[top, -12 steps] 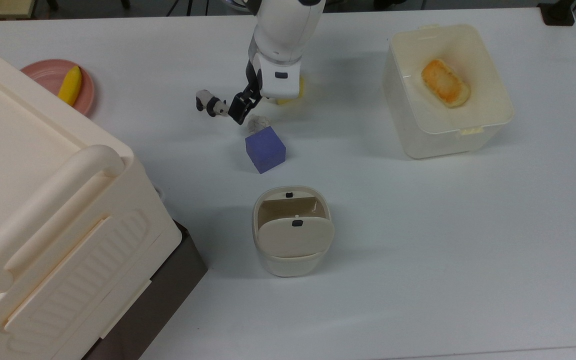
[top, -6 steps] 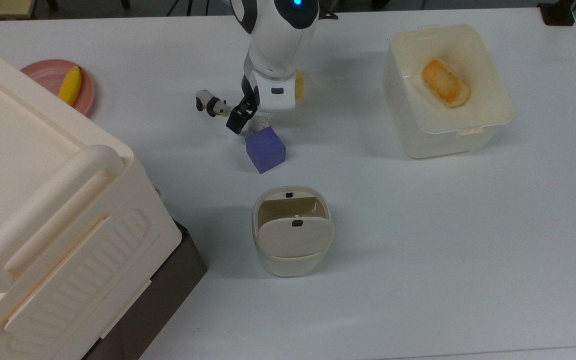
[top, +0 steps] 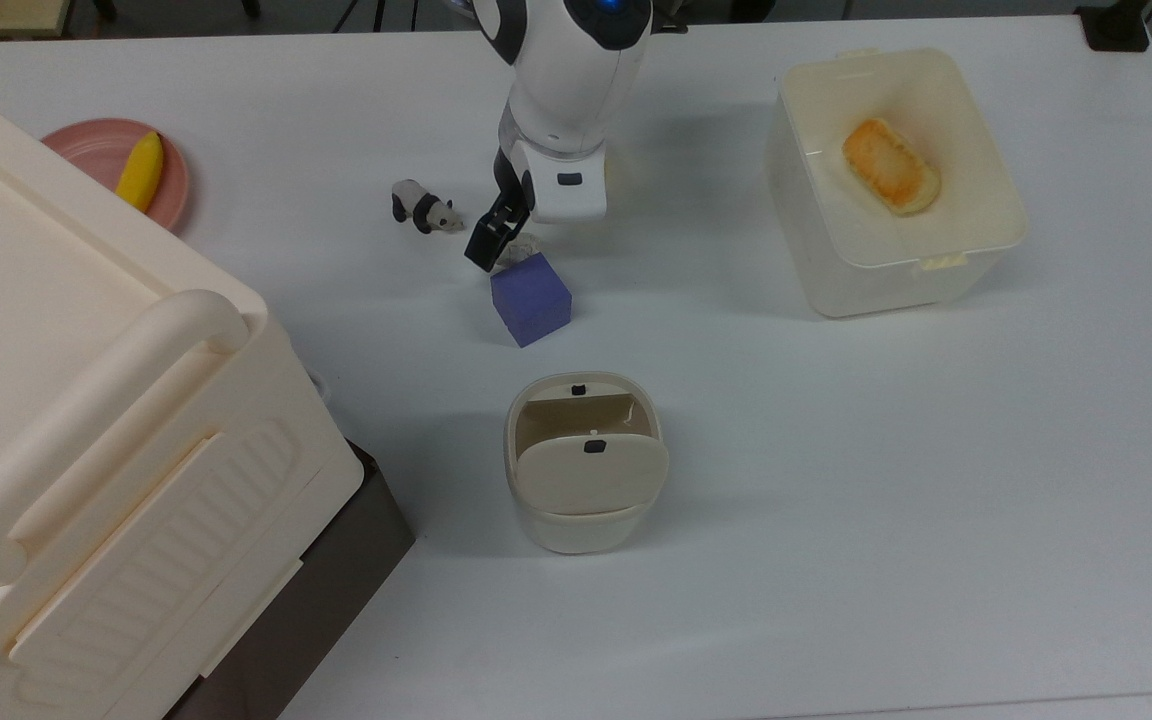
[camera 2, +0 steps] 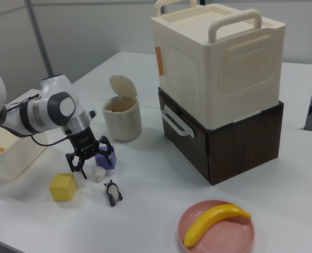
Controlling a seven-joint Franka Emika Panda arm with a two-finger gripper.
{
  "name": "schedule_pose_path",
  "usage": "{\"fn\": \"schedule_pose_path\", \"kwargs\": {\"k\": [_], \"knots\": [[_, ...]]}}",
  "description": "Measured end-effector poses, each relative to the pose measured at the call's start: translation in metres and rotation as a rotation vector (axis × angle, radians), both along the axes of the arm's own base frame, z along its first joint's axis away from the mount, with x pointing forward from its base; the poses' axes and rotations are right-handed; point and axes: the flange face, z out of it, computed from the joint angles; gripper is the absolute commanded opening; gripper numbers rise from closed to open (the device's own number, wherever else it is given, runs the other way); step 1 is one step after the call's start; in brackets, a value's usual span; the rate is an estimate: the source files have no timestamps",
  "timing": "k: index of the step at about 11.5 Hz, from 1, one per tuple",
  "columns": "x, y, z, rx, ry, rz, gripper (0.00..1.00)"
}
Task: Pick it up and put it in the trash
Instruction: 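Lower the gripper onto the crumpled white paper and close on it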
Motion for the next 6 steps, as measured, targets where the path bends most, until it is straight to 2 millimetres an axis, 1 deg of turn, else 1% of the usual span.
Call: {"fn": "schedule_pose_path", "kwargs": {"k": [1,2,3,4,5,6], "knots": [[-0.0003,0.0023,0.0001,0.001,0.001,0.009,0.83],[-0.0004,0.0040,0.0003,0.001,0.002,0.017,0.68],[-0.0004,0.0046,0.0004,0.002,0.005,0.027,0.51],[-0.0003,0.0045,0.0005,0.002,0.008,0.041,0.40],[-0.0002,0.0044,0.0006,0.002,0.010,0.049,0.24],[-0.0001,0.0044,0.0007,0.002,0.012,0.055,0.13]]}}
